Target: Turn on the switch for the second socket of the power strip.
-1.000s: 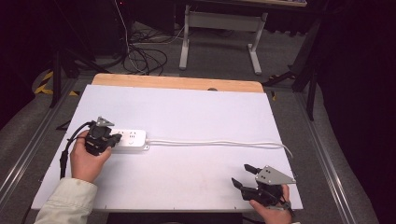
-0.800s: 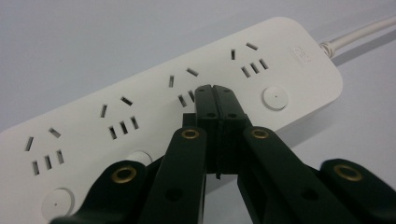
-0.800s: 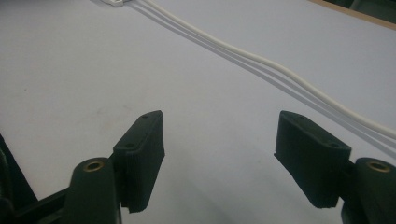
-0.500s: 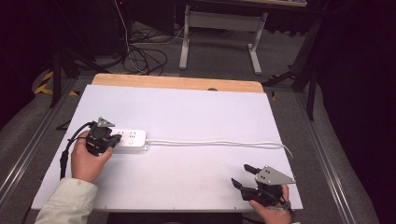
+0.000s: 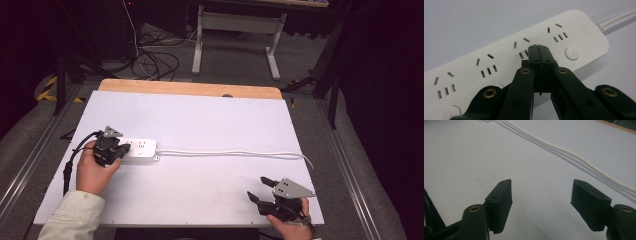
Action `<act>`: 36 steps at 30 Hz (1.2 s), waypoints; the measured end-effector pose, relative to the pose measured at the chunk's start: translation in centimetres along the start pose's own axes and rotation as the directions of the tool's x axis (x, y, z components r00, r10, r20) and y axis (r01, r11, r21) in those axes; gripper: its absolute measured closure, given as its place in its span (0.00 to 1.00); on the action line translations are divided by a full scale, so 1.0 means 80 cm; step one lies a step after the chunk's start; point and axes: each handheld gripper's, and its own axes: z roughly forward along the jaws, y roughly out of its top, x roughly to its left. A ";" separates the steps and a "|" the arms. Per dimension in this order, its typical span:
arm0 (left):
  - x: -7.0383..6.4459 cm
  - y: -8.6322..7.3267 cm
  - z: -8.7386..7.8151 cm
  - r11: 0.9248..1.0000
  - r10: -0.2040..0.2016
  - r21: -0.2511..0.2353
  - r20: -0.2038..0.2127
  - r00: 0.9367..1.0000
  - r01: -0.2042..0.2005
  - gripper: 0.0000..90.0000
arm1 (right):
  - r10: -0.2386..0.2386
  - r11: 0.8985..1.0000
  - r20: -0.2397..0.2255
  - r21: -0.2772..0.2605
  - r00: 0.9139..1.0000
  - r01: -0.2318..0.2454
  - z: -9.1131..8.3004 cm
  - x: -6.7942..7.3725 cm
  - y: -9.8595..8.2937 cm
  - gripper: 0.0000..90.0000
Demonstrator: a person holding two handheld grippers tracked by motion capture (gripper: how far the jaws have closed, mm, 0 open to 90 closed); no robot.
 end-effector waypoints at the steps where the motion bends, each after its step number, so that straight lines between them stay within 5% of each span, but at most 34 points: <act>1: 0.001 0.000 0.000 1.000 -0.007 0.000 0.008 1.000 0.007 1.00 | 0.000 1.000 -0.001 0.000 1.000 0.000 0.000 0.000 0.000 0.37; 20: 0.001 -0.007 0.000 0.999 -0.023 -0.023 0.010 1.000 0.023 1.00 | -0.003 1.000 -0.003 0.001 1.000 0.003 0.000 0.001 0.000 0.38; 31: 0.008 -0.009 0.001 0.997 -0.069 -0.021 0.055 0.996 0.070 1.00 | -0.004 1.000 -0.006 0.000 1.000 0.004 0.000 0.001 0.000 0.38; 36: 0.005 -0.009 0.000 0.998 -0.051 -0.026 0.036 0.998 0.052 1.00 | -0.003 1.000 -0.004 0.001 1.000 0.003 -0.001 0.001 0.000 0.38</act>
